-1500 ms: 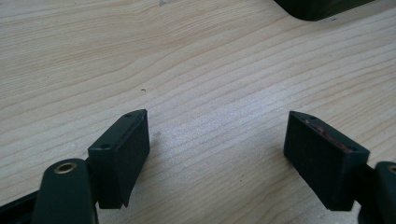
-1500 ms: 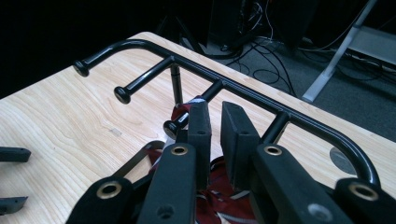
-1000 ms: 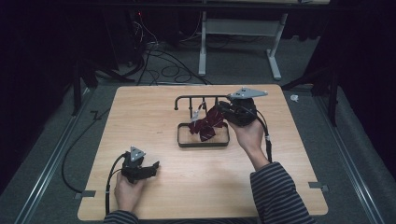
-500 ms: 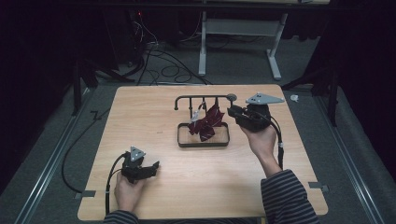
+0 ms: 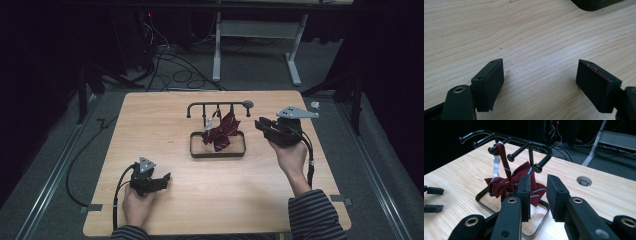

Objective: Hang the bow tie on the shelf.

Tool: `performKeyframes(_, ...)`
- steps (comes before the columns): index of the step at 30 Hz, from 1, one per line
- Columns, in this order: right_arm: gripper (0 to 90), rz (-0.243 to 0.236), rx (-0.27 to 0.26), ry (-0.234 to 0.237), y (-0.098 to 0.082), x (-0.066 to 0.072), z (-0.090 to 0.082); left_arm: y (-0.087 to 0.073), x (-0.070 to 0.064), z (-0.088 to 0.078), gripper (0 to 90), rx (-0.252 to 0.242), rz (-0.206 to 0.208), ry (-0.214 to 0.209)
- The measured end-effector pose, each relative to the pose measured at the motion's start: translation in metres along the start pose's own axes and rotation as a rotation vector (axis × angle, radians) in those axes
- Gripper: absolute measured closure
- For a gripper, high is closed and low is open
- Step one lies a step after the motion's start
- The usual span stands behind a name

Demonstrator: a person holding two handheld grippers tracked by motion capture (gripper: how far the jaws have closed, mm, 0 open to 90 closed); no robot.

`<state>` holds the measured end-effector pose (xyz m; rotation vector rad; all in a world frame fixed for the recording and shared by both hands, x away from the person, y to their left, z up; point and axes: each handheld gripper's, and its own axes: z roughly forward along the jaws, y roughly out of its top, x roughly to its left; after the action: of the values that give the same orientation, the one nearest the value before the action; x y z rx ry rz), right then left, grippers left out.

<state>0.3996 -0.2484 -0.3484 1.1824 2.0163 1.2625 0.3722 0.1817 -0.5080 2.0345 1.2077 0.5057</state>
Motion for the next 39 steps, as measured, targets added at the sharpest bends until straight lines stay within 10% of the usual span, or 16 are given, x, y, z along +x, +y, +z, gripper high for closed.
performKeyframes(39, 73.4, 0.046, -0.026, -0.066, -0.049, -0.020, -0.053, 0.000, 0.000, 0.000, 23.0, 0.000, -0.001, 0.000)
